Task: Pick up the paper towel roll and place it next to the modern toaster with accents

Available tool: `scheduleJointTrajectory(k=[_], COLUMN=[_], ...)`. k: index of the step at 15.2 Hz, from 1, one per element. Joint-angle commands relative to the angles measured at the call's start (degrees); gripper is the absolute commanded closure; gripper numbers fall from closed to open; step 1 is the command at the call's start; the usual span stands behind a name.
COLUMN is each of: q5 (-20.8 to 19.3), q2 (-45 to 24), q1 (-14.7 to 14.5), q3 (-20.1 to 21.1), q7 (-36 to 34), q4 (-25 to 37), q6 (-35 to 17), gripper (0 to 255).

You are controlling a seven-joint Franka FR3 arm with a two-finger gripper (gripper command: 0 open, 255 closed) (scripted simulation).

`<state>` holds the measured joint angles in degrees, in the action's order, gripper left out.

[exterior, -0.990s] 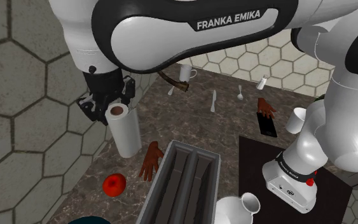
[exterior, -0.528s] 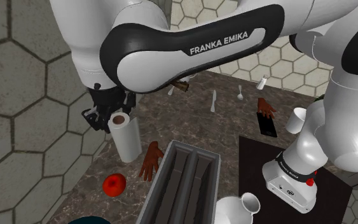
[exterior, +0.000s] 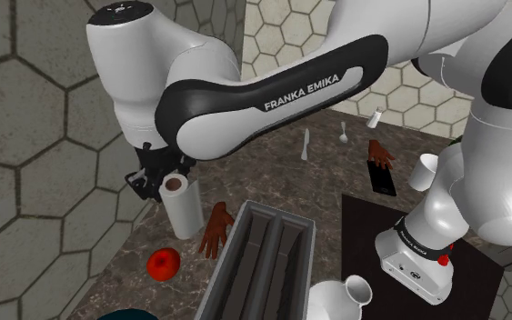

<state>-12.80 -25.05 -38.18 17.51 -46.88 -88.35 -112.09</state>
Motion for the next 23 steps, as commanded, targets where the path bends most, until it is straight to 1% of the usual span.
scheduleJointTrajectory(k=[1,6,14,15,20,23], q5=[-0.23,-0.82,-0.82,-0.82,-0.82,0.01], q2=[-0.41,-1.64,-1.64,-1.64,-1.64,0.16], q1=[-0.03,-0.08,-0.08,-0.08,-0.08,-0.23], q3=[-0.08,-0.36,-0.36,-0.36,-0.36,0.11], q7=[-0.29,-0.87,-0.87,-0.87,-0.87,-0.30], q4=[-1.08,-3.12,-3.12,-3.12,-3.12,0.03], q6=[-1.48,-4.66,-4.66,-4.66,-4.67,0.19], gripper=[255,255,255,0,0,0])
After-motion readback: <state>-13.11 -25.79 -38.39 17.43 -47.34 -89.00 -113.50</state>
